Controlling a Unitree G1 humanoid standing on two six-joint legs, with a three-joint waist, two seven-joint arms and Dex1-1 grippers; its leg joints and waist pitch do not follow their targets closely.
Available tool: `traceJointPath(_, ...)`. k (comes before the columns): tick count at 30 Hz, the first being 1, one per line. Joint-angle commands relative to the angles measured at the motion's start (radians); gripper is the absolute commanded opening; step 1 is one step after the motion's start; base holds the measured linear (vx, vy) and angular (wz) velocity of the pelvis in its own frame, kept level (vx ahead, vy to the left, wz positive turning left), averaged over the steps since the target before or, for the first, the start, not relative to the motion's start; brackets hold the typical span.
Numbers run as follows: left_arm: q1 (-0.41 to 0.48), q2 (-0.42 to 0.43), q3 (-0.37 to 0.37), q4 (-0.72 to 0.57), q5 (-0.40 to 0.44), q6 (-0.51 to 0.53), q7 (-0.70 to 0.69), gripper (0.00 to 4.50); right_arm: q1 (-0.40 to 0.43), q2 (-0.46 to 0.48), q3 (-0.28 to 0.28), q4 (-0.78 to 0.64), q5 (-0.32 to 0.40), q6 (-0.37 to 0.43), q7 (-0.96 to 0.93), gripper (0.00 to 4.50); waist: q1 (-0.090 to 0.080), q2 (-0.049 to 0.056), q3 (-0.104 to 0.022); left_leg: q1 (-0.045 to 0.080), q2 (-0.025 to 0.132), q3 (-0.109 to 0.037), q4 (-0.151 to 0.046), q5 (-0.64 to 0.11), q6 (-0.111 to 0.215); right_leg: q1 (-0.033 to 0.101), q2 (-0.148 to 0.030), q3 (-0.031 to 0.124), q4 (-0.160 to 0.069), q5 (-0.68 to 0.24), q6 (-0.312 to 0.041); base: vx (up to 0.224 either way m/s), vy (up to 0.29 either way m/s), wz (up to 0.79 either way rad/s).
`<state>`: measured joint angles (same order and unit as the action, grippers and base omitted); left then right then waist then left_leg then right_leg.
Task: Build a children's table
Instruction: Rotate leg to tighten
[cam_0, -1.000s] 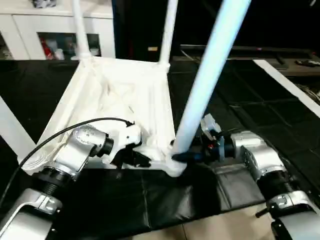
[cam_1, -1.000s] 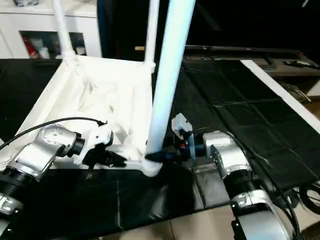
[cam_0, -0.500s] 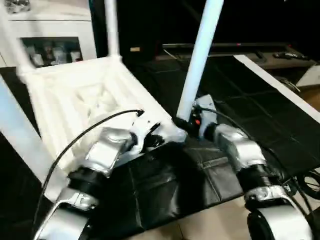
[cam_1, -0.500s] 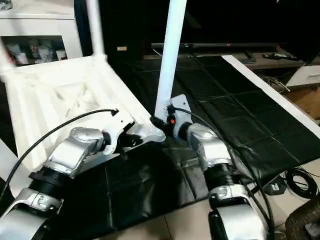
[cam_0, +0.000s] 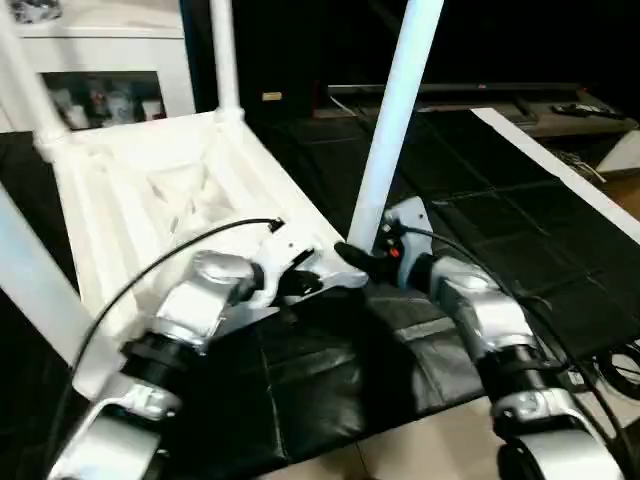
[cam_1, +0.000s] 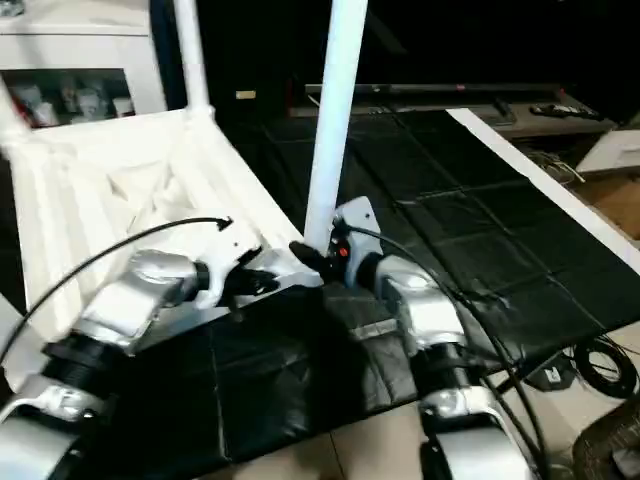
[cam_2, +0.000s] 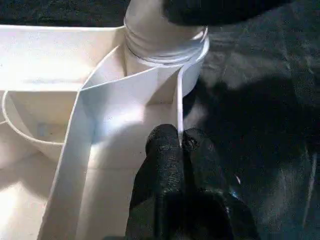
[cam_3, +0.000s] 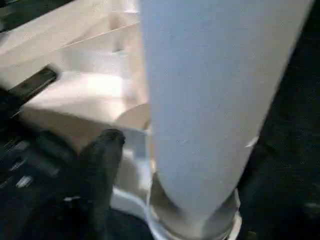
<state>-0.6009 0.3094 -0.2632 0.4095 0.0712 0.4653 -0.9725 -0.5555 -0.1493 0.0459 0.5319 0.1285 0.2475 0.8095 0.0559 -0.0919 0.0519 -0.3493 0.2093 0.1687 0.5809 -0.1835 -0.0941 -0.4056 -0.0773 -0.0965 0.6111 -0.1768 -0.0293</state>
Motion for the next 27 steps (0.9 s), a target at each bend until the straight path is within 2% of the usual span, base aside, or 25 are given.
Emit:
traceJointPath(1,-0.029,0.002,-0.010,-0.025,-0.027,-0.052,-0.040,0.00,0.020,-0.012,0.060,-0.035,0.032,0.001,0.120,3.85,0.007,0.014,-0.060,0.001,0.027,-0.003,-0.066,-0.187,0.029,0.055,-0.070,0.058,-0.080,-0.276,-0.144,0.000,0.000,0.00)
traceJointPath(6,-0.038,0.056,-0.022,0.015,-0.025,-0.108,-0.117,0.00,0.029,-0.092,0.059,-0.054,0.061,-0.019,0.292,4.31,0.016,0.013,-0.063,0.000,0.027,0.000,-0.062,-0.158,0.044,0.058,-0.069,0.058,-0.070,-0.196,-0.179,0.000,0.000,0.00)
traceJointPath(8,-0.033,0.096,-0.044,0.016,-0.048,-0.184,-0.230,0.00,0.008,-0.131,0.041,0.000,0.065,-0.070,0.357,4.47,0.021,0.011,-0.064,0.000,0.026,0.001,-0.061,-0.158,0.048,0.059,-0.070,0.058,-0.071,-0.201,-0.181,0.000,0.000,0.00)
traceJointPath(11,-0.032,0.119,-0.060,0.019,-0.056,-0.213,-0.297,0.00,-0.006,-0.152,0.041,0.028,0.068,-0.083,0.385,4.49,0.024,0.011,-0.064,0.001,0.028,0.001,-0.061,-0.148,0.047,0.056,-0.070,0.058,-0.067,-0.190,-0.190,0.000,0.000,0.00)
traceJointPath(13,-0.038,0.139,-0.076,0.037,-0.056,-0.246,-0.352,0.00,-0.027,-0.174,0.047,0.056,0.063,-0.093,0.413,4.49,0.031,0.015,-0.064,0.005,0.029,0.002,-0.062,-0.148,0.040,0.054,-0.071,0.059,-0.066,-0.189,-0.198,0.000,0.000,0.00)
traceJointPath(15,-0.046,0.151,-0.087,0.055,-0.053,-0.286,-0.384,0.00,-0.040,-0.188,0.057,0.074,0.049,-0.139,0.435,4.49,0.034,0.016,-0.064,0.006,0.030,0.002,-0.062,-0.149,0.036,0.054,-0.071,0.058,-0.065,-0.182,-0.201,0.000,0.000,0.00)
traceJointPath(19,-0.054,0.168,-0.097,0.069,-0.051,-0.310,-0.419,0.00,-0.055,-0.209,0.076,0.086,0.063,-0.131,0.543,4.49,0.040,0.010,-0.063,0.003,0.030,0.002,-0.061,-0.173,0.032,0.057,-0.072,0.058,-0.065,-0.213,-0.192,0.000,0.000,0.00)
traceJointPath(20,-0.055,0.170,-0.098,0.072,-0.050,-0.315,-0.421,0.00,-0.056,-0.210,0.077,0.088,0.064,-0.136,0.554,4.49,0.041,0.012,-0.063,0.004,0.031,0.002,-0.061,-0.170,0.032,0.057,-0.073,0.058,-0.065,-0.213,-0.192,0.000,0.000,0.00)
traceJointPath(22,-0.057,0.176,-0.101,0.078,-0.048,-0.328,-0.432,0.00,-0.063,-0.214,0.088,0.108,0.065,-0.161,0.598,4.15,0.045,0.011,-0.064,0.003,0.032,0.003,-0.060,-0.161,0.033,0.056,-0.073,0.057,-0.063,-0.206,-0.196,0.000,0.000,0.00)
traceJointPath(24,-0.057,0.178,-0.102,0.080,-0.047,-0.336,-0.440,0.00,-0.070,-0.216,0.094,0.126,0.065,-0.173,0.621,4.10,0.047,0.010,-0.065,0.003,0.032,0.003,-0.059,-0.155,0.033,0.057,-0.072,0.057,-0.062,-0.197,-0.199,0.000,0.000,0.00)
traceJointPath(27,-0.056,0.178,-0.101,0.083,-0.048,-0.344,-0.447,0.00,-0.082,-0.212,0.097,0.152,0.064,-0.187,0.624,3.71,0.049,0.011,-0.065,0.004,0.031,0.004,-0.059,-0.154,0.030,0.055,-0.072,0.057,-0.061,-0.198,-0.204,0.000,0.000,0.00)
